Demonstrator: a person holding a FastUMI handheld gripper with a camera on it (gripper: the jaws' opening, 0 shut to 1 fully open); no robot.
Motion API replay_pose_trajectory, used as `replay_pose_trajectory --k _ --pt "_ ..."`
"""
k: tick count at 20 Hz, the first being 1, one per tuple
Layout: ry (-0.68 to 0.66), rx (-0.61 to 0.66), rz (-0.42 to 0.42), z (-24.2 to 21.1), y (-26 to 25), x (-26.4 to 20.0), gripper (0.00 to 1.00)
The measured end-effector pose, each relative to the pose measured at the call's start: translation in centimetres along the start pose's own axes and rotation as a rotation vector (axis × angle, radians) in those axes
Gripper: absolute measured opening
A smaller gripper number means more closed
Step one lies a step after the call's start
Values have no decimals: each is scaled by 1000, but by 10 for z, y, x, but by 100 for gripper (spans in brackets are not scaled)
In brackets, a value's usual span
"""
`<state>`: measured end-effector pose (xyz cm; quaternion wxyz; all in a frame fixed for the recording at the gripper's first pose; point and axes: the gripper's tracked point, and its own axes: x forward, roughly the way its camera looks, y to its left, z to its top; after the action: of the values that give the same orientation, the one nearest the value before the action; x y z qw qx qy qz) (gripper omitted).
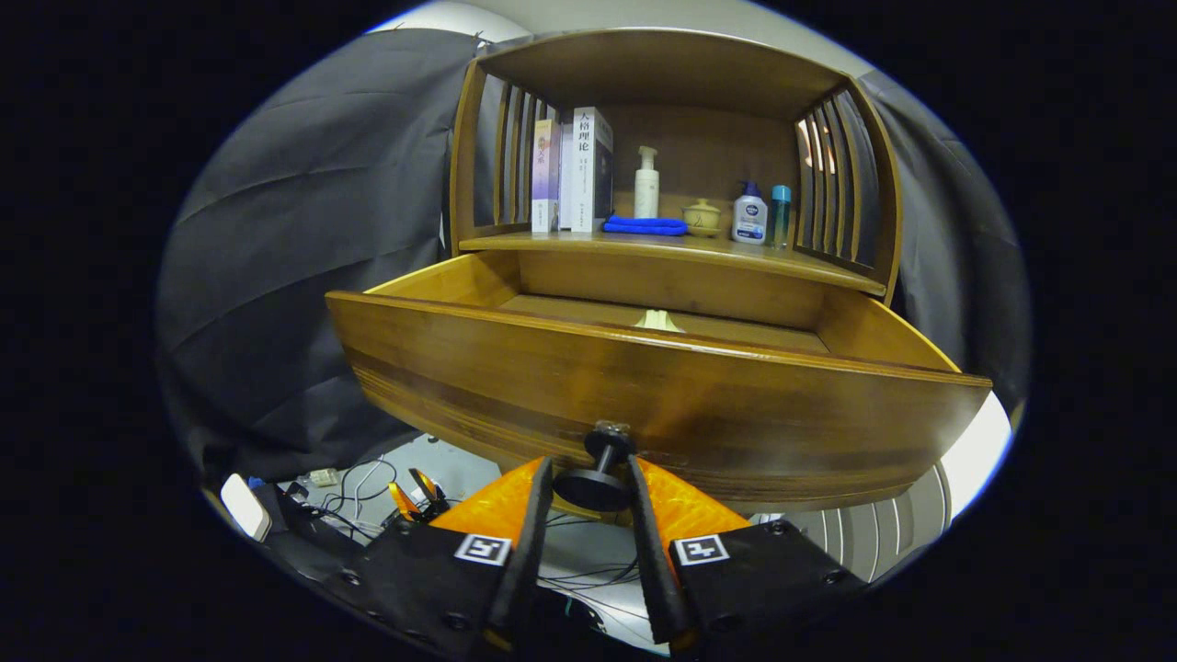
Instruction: Pull open the drawer, take out the items inside it, and place them on the countertop above the cabinet.
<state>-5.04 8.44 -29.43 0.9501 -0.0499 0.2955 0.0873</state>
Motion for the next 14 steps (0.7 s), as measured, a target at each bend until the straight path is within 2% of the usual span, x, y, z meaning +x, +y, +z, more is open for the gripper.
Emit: replay_pose_trajectory --k 3,6,11,14 --pt "0 -12 20 3 2 -15 79" --pt "-56 -45 38 25 5 -34 98" --pt "-108 -52 107 71 9 -63 98" --pt "-94 -35 114 97 -5 -64 98"
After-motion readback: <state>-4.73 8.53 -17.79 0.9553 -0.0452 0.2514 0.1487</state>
